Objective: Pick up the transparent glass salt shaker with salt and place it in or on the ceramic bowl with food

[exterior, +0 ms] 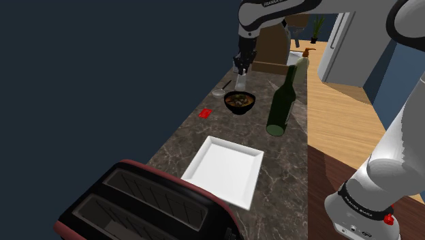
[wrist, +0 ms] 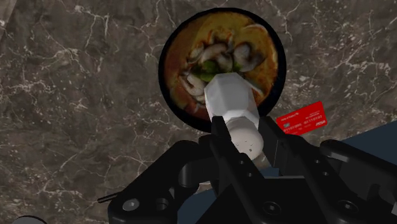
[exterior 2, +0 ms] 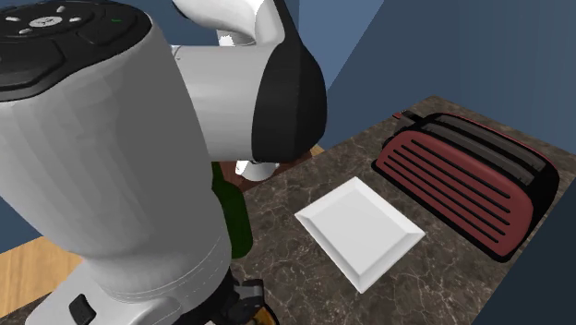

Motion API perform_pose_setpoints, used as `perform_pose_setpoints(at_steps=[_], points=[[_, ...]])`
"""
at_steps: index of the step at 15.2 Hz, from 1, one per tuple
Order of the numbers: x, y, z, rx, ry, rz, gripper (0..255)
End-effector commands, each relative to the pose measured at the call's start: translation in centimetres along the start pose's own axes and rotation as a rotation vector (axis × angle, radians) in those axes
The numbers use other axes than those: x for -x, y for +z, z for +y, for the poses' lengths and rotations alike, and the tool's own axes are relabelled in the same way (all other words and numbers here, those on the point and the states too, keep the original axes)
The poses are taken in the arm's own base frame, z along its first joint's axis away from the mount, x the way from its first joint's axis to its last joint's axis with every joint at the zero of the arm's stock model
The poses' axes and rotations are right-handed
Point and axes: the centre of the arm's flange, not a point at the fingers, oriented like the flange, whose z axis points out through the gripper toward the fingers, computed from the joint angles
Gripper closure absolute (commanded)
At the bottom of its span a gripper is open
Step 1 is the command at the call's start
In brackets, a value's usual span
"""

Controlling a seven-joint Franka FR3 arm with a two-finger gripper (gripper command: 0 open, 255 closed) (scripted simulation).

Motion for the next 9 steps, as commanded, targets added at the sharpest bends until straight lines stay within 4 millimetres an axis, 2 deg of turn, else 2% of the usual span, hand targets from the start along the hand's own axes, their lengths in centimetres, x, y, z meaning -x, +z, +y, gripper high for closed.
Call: perform_pose_setpoints(at_steps=[1, 6, 9], points=[[0.1, 1.0, -0.1, 0.000, 0.000, 0.001, 255], [0.3, 3.5, -0.2, 0.000, 0.000, 0.001, 255], [0.3, 3.5, -0.2, 0.000, 0.000, 0.001, 255]])
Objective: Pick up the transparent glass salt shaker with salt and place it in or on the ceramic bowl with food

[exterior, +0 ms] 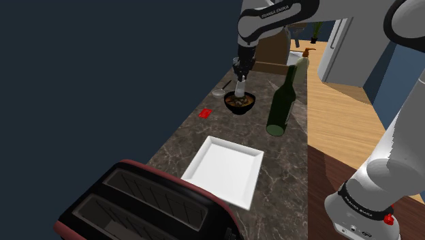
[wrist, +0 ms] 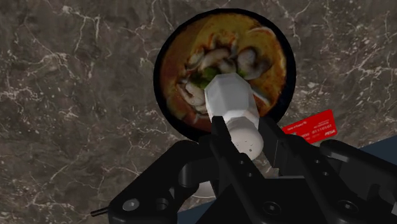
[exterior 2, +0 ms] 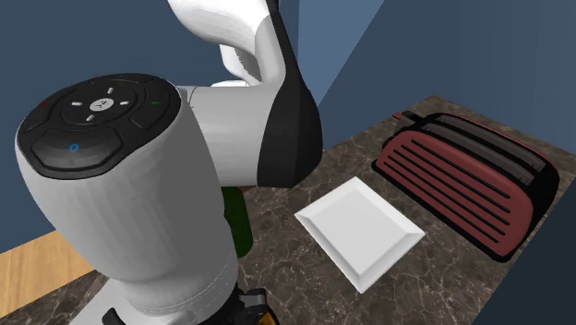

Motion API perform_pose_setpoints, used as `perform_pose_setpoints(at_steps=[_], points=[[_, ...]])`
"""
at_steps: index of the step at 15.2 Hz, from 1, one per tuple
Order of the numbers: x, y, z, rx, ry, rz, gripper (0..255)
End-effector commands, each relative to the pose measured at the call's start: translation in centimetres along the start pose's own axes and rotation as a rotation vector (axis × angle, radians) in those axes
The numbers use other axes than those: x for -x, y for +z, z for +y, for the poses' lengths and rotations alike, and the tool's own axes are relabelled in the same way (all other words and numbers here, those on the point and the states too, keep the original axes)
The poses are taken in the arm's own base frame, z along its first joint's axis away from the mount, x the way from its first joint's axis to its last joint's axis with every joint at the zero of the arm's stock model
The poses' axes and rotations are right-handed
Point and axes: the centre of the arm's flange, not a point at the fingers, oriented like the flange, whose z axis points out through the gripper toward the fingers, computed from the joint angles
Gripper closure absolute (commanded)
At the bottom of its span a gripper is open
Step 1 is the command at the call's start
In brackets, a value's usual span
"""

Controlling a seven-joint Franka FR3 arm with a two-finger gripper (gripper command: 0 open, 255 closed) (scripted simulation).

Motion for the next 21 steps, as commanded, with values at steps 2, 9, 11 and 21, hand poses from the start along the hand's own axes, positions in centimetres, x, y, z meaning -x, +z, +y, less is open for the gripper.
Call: perform_pose_setpoints(at_steps=[2, 9, 11, 21], points=[[0.0, 0.0, 0.0, 0.000, 0.000, 0.000, 255], [0.0, 0.1, 0.0, 0.000, 0.000, 0.000, 0], [0.0, -1.3, 0.0, 0.000, 0.000, 0.000, 0], [0.0, -5.0, 0.0, 0.000, 0.000, 0.000, 0]])
